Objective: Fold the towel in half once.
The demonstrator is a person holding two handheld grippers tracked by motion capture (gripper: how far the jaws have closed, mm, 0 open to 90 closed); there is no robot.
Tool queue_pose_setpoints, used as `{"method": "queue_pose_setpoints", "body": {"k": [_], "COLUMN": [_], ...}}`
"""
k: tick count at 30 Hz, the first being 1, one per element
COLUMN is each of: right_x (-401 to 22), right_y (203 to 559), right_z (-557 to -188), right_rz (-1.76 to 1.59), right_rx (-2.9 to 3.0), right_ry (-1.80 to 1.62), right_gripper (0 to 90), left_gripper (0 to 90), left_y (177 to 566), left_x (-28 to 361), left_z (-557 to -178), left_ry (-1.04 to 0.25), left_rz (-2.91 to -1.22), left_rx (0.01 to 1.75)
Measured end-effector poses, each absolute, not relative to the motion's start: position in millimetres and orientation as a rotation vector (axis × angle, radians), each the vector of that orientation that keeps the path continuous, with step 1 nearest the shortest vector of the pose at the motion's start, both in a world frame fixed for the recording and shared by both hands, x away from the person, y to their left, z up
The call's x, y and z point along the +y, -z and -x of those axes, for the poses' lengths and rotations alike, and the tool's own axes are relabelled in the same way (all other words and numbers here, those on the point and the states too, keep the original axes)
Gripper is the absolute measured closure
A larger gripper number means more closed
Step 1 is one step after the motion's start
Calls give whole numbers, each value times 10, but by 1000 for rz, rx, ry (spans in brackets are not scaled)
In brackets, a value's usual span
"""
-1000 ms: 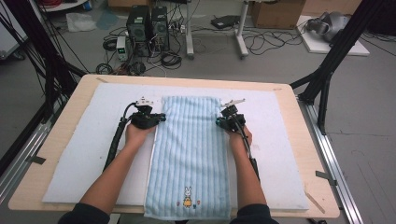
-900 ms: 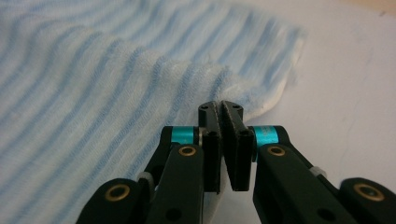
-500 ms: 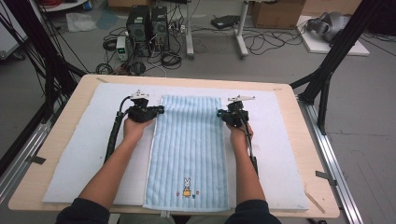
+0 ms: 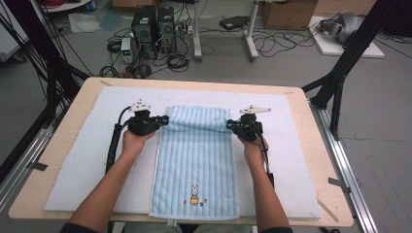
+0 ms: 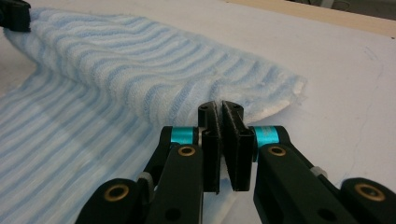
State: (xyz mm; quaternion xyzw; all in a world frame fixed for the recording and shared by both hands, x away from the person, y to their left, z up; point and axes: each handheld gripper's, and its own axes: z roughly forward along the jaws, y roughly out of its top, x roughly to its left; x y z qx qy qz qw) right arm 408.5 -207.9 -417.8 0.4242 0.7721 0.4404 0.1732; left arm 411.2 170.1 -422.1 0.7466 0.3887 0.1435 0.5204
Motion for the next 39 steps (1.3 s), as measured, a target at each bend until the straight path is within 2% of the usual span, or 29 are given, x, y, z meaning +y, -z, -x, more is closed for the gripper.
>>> {"method": "queue_pose_setpoints", "body": {"k": [16,27,28,30,31,34,39], "right_x": [-2083,-2126,-2120,-2125,-2139,-2202,-2277], "right_y": [4099,4291,4300,4299,4290,4247,4216], "right_z": [-3571,-3417,-3415,-3418,-3421,-3432,-3436], "right_rz": [-1079,-1116,-1110,-1129,-1155,-1189,-1224], "right_rx": [2230,2263,2269,2247,2223,2160,2121], "right_ry": [-1254,-1238,-1228,-1224,-1240,-1267,-1288], "right_gripper": [859,850,824,650,604,490,443], "left_gripper": [835,805,756,526,473,448,437], "left_y": [4251,4368,4372,4360,4348,4313,4282], "left_x": [1800,1795,1805,1826,1853,1936,2005], "left_z": [-3670,-3512,-3515,-3528,-3537,-3599,-3772], "left_ry": [-296,-262,-263,-301,-320,-349,-337], "left_rz": [-1841,-1873,-1867,-1831,-1810,-1761,-1721], "left_rx": [830,824,829,877,891,941,999]}}
